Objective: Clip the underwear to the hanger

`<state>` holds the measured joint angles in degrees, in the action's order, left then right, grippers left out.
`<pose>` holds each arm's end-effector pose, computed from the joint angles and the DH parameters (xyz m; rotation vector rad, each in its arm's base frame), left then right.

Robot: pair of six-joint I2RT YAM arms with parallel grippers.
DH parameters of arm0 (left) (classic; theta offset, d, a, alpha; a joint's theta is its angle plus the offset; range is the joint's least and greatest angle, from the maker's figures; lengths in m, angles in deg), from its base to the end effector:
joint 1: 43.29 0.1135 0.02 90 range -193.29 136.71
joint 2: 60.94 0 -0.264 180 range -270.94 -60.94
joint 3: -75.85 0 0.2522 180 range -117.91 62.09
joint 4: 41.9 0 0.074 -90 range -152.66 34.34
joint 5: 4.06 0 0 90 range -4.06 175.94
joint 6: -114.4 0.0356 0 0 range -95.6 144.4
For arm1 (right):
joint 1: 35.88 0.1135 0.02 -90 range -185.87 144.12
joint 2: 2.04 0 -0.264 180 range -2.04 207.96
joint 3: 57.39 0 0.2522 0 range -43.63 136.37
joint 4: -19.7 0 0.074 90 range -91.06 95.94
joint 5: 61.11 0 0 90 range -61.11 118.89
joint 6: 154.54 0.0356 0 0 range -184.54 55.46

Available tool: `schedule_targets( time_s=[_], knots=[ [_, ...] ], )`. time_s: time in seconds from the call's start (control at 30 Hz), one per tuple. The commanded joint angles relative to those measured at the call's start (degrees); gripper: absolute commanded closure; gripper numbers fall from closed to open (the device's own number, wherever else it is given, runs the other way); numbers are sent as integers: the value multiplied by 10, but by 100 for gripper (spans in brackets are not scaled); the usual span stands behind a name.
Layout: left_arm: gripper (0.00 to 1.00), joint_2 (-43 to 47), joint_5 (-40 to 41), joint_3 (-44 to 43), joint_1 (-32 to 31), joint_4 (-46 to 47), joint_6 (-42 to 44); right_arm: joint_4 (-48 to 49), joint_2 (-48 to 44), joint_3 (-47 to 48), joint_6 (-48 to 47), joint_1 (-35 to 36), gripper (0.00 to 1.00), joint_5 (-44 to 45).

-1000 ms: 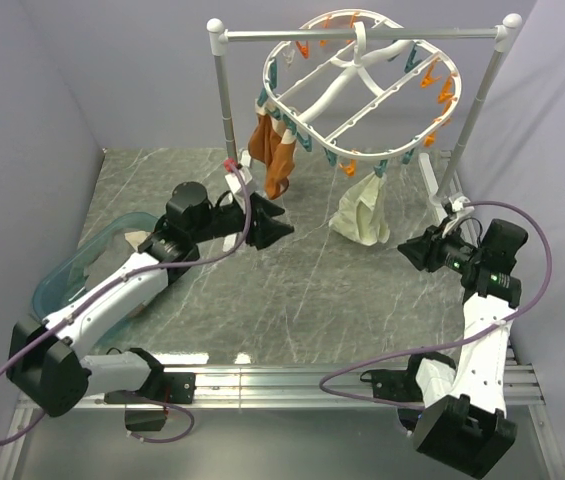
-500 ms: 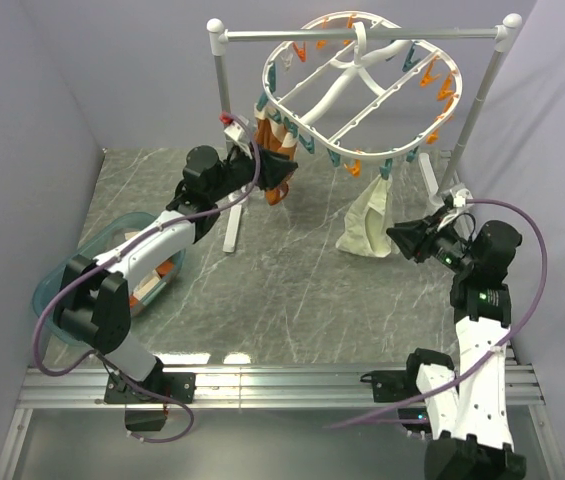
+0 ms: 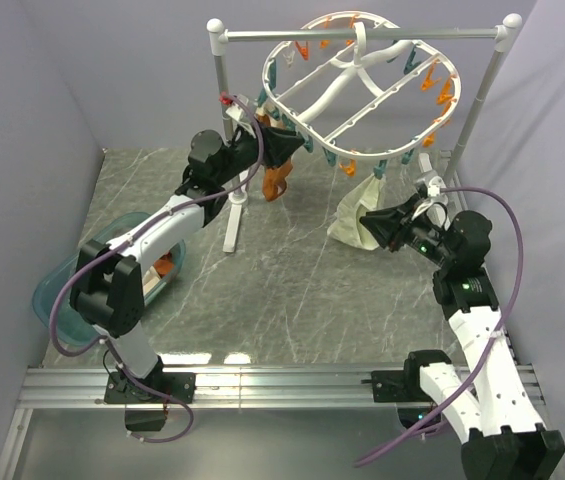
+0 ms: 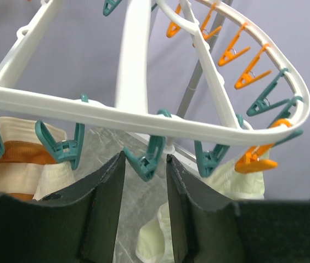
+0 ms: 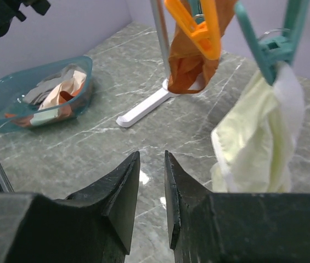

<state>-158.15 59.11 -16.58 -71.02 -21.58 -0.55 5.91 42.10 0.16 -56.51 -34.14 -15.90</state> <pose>0.3522 -0.2033 0.3827 0.4553 1.3361 -1.0743 0.1743 0.0304 0.3552 -0.5324 1.5360 0.7450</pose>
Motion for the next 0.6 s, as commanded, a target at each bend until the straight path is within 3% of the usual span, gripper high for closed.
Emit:
schedule_targets(
  time_s=[0.0,0.2,0.33,0.57],
  knots=[
    [61,-12,18,-39,-2,11,-15,54,9,9,-1,27,68,36],
    [59,-8,20,-30,-1,15,-19,53,10,19,-4,31,70,48],
    [56,42,16,31,-1,32,-18,42,-8,16,-3,32,70,45],
    [62,82,-13,60,-30,0,10,36,-29,-4,-6,33,72,57]
  ],
)
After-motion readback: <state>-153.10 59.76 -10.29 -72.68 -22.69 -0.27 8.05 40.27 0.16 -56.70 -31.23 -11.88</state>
